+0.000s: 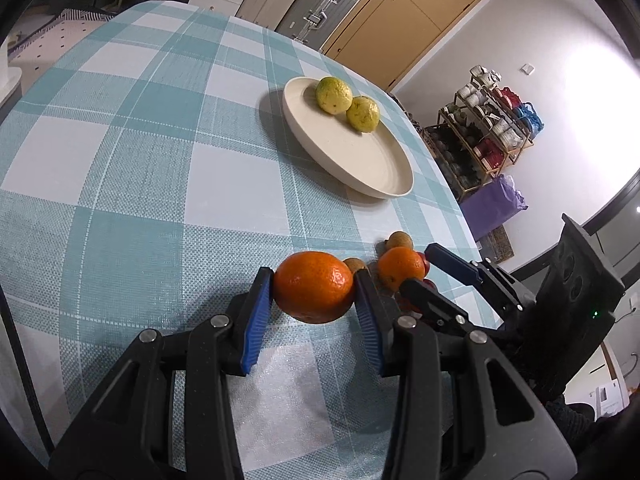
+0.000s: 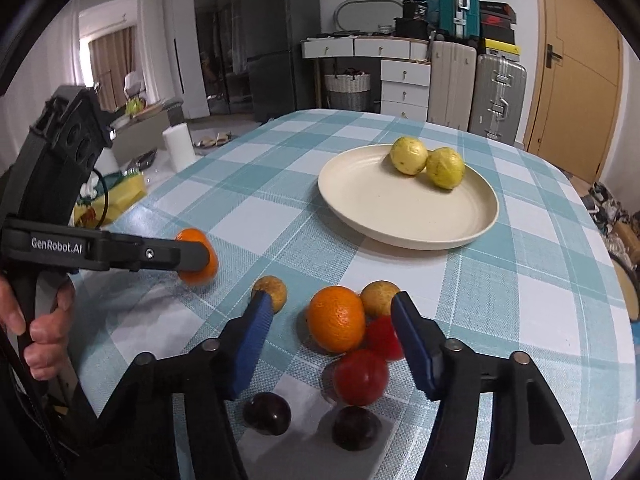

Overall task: Organize fruits
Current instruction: 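Carry the orange with the left gripper while the right gripper carries another orange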

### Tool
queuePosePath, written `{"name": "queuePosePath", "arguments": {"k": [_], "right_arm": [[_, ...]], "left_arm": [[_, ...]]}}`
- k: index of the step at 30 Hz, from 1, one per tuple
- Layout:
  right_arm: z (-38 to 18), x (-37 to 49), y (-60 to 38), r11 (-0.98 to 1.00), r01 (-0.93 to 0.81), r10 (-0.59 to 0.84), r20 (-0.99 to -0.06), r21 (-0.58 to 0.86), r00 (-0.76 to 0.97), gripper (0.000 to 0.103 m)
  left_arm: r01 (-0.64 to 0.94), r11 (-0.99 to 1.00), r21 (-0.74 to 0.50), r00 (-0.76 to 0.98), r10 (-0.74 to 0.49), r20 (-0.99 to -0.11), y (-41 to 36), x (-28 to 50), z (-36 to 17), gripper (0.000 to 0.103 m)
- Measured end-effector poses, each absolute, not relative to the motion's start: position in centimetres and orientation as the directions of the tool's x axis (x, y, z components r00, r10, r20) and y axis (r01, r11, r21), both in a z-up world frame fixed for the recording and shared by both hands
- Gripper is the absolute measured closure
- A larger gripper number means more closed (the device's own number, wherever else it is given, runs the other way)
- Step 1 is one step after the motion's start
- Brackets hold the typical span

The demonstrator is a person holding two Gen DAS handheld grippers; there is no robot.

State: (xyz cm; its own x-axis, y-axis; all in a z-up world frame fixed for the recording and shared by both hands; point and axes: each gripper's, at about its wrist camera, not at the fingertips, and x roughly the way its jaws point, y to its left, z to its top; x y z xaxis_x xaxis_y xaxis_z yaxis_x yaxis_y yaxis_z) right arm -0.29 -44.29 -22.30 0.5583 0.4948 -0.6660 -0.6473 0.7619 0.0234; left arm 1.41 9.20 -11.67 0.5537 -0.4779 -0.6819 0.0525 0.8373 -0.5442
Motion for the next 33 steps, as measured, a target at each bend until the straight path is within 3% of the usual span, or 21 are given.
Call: {"name": "queuePosePath", "arguments": {"k": [9,22,33], "right_arm": [[-23.1,-0.5,-43.1,0.758,-0.649,0.435,-0.697,-0.058,0.571,0.07],[-22.0,-0.3,-44.5,0.762,-0.647,0.509,-0.656,0.04,0.558,0.072],[-18.7,1.8,-47.6,0.738,-0.626,0.644,-0.536,0.251,0.545,0.072]], "left_arm": [[0.039,0.834,-0.551,0.544,-0.48,-0.688,9.3,1.5,-12.2,0.065],[0.036,0.842,-0.538,0.549,-0.466,-0.693,8.9,1.6,-11.8,0.065],[0.061,0.86,-0.507,0.566,-0.449,-0.692,8.2,4.2,-9.4,0.065]]}}
